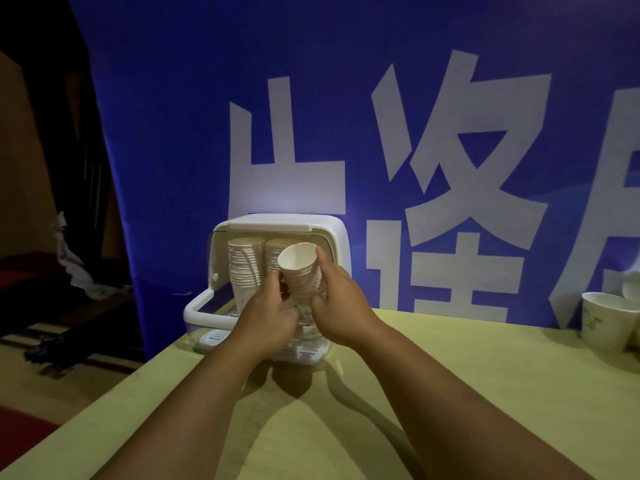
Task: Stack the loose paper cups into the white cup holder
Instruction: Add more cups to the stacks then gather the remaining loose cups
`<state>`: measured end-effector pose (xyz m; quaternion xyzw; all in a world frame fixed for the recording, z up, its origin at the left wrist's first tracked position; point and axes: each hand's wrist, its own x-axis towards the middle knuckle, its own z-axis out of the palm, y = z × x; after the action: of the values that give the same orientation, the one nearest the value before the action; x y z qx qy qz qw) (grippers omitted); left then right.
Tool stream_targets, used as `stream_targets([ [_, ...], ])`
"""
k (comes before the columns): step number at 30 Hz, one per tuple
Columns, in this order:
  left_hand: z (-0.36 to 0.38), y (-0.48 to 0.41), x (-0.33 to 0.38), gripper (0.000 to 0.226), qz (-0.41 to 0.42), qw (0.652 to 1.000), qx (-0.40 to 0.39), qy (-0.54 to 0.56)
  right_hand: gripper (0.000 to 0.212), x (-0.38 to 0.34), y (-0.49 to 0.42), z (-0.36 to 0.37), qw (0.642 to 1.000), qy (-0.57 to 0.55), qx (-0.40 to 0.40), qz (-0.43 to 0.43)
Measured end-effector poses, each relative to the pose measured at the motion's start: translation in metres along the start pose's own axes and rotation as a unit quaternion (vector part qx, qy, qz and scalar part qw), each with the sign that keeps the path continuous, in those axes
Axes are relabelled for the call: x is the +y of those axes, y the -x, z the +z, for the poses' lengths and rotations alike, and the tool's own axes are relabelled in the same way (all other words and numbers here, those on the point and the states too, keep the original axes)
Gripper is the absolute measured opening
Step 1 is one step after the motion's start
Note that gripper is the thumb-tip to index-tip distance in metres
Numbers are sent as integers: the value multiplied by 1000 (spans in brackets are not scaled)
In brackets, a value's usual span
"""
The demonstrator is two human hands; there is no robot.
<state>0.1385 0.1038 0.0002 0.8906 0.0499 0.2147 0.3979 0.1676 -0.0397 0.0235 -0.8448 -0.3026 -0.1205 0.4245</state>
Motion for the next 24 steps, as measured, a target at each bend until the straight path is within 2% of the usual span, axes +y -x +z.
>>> stream_targets([
  [3,3,1,1,55,-1,999,-12,-31,87,3,3,-2,1000,-14,-9,-5],
  [7,5,2,3,65,3,999,-15,-32,81,-2,-1,3,996,53,65,15],
  [9,6,2,3,60,4,1000,-8,-24,73,-4,-2,4,994,48,89,32],
  [12,7,1,0,43,8,999,7,-42,51,0,-3,2,995,42,82,32],
  [14,7,1,-1,46,19,998,-6,-62,42,4,-2,1,995,66,61,31],
  [17,7,2,-2,61,46,992,-37,-113,47,8,0,3,994,107,16,29],
  [20,10,3,-1,50,86,971,-34,-219,52,11,3,4,985,170,-11,28],
  [24,10,7,0,38,107,969,1,-224,52,13,4,1,987,156,8,49],
])
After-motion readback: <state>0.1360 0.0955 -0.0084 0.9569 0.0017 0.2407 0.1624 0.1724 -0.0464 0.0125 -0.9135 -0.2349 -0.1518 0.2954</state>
